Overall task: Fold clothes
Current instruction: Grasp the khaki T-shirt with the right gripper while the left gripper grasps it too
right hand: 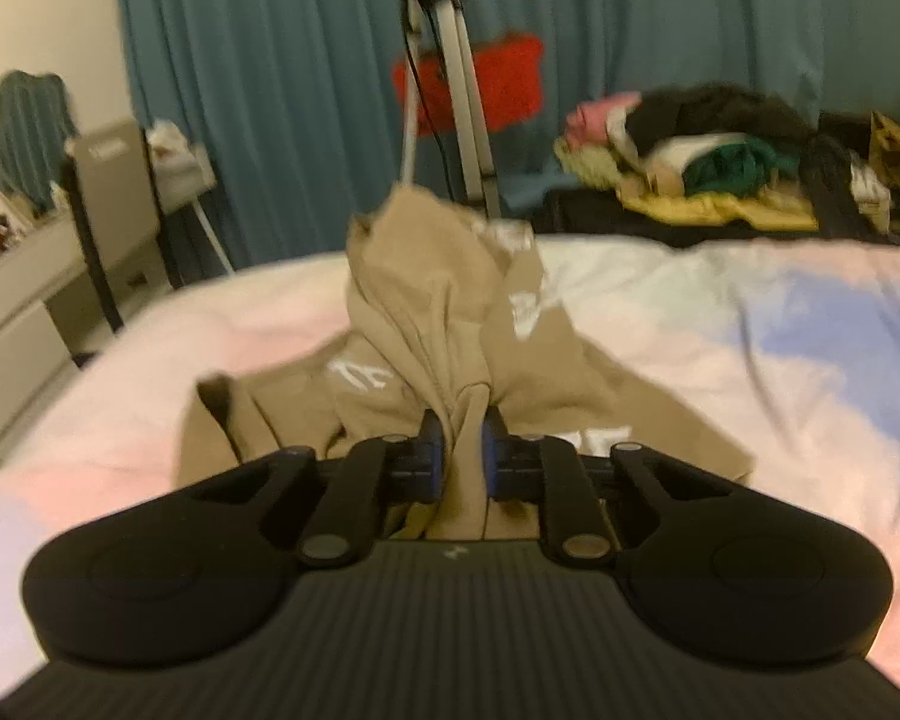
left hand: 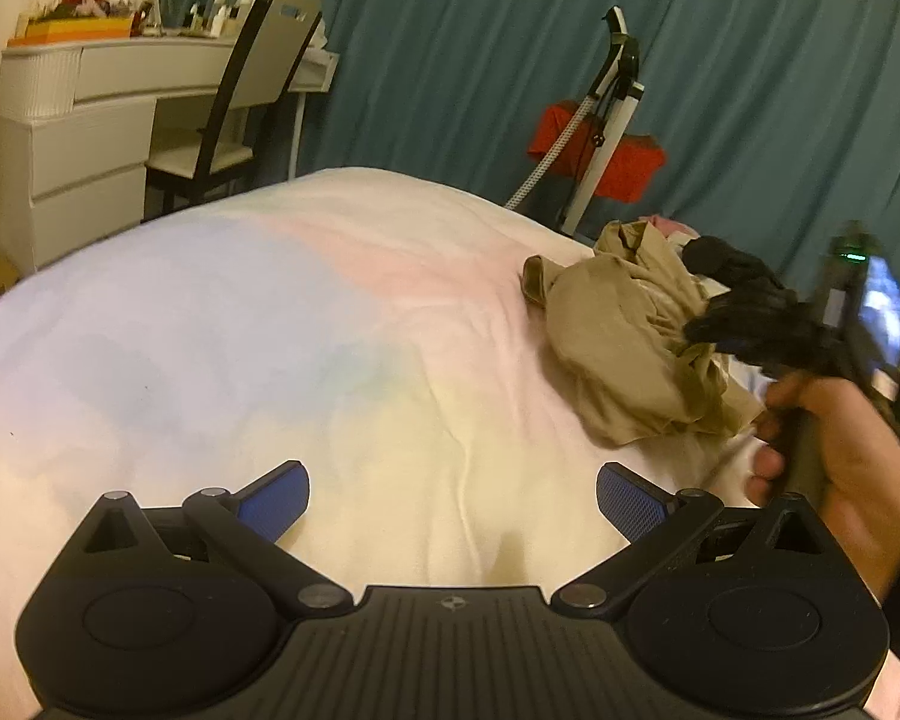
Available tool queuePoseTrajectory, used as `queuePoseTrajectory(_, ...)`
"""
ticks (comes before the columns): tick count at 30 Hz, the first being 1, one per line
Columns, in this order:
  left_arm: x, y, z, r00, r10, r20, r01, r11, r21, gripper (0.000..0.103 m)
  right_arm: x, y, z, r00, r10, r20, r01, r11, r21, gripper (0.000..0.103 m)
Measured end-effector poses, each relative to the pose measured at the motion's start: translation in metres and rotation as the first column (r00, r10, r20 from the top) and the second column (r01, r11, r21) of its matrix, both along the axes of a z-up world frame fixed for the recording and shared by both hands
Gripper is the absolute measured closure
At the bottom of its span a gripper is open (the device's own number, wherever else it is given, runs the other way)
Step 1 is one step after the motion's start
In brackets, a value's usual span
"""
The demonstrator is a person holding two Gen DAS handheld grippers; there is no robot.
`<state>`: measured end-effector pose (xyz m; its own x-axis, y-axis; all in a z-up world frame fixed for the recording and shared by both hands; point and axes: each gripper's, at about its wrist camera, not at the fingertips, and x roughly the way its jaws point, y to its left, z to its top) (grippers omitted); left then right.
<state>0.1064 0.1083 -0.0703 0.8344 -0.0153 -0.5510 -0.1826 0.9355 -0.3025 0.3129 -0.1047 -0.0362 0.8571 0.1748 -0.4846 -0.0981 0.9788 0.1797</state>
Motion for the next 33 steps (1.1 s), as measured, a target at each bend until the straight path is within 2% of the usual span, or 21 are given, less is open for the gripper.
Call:
queuePoseTrajectory(4,-0.003,-0.006,0.004,0.998,-0.05,0.024,0.05,0.999,-0.007,0.0,-0.055,-0.015,0.039,0.994,0.046,0.095,-0.047,0.999,0.015,0.091)
queuePoseTrajectory(8,-0.026,-0.025,0.015,0.983,-0.163,0.084,0.162,0.987,0.02,0.0,-0.125,-0.041,0.077,0.982,0.091,0.167,-0.101,0.993,0.055,0.091)
queuePoseTrajectory(12,-0.053,-0.046,0.022,0.951,-0.293,0.101,0.292,0.956,0.022,0.0,-0.202,-0.065,0.098,0.974,0.129,0.188,-0.153,0.981,0.117,0.091)
queuePoseTrajectory(16,-0.082,-0.064,0.02,0.916,-0.391,0.09,0.394,0.919,-0.012,0.0,-0.274,-0.088,0.098,0.965,0.165,0.203,-0.198,0.968,0.156,0.091)
queuePoseTrajectory(19,-0.09,-0.075,0.003,0.92,-0.392,-0.014,0.389,0.918,-0.08,0.003,-0.304,-0.097,0.081,0.971,0.195,0.14,-0.214,0.967,0.136,0.091)
queuePoseTrajectory(21,-0.091,-0.082,-0.01,0.912,-0.404,-0.067,0.394,0.911,-0.123,0.004,-0.305,-0.101,0.061,0.983,0.179,0.047,-0.183,0.975,0.128,0.089)
queuePoseTrajectory(24,-0.092,-0.093,-0.022,0.906,-0.409,-0.107,0.396,0.91,-0.125,0.004,-0.306,-0.109,0.034,0.985,0.152,-0.086,-0.142,0.983,0.115,0.089)
queuePoseTrajectory(26,-0.091,-0.099,-0.027,0.904,-0.411,-0.119,0.396,0.909,-0.132,0.005,-0.304,-0.116,0.028,0.981,0.156,-0.114,-0.142,0.982,0.121,0.087)
queuePoseTrajectory(28,-0.089,-0.099,-0.028,0.905,-0.407,-0.125,0.392,0.911,-0.131,0.005,-0.307,-0.121,0.033,0.981,0.164,-0.099,-0.15,0.979,0.135,0.081)
queuePoseTrajectory(30,-0.086,-0.11,-0.031,0.905,-0.401,-0.139,0.386,0.914,-0.12,0.005,-0.309,-0.128,0.04,0.983,0.179,-0.049,-0.169,0.973,0.156,0.064)
queuePoseTrajectory(31,-0.084,-0.113,-0.035,0.904,-0.397,-0.162,0.382,0.917,-0.116,0.006,-0.312,-0.129,0.043,0.981,0.192,-0.02,-0.186,0.969,0.165,0.057)
queuePoseTrajectory(32,-0.079,-0.114,-0.039,0.9,-0.39,-0.194,0.373,0.92,-0.119,0.006,-0.315,-0.129,0.043,0.979,0.206,-0.003,-0.202,0.965,0.165,0.045)
queuePoseTrajectory(33,-0.073,-0.115,-0.044,0.898,-0.381,-0.221,0.358,0.924,-0.136,0.007,-0.316,-0.128,0.042,0.976,0.218,0.008,-0.217,0.963,0.16,0.04)
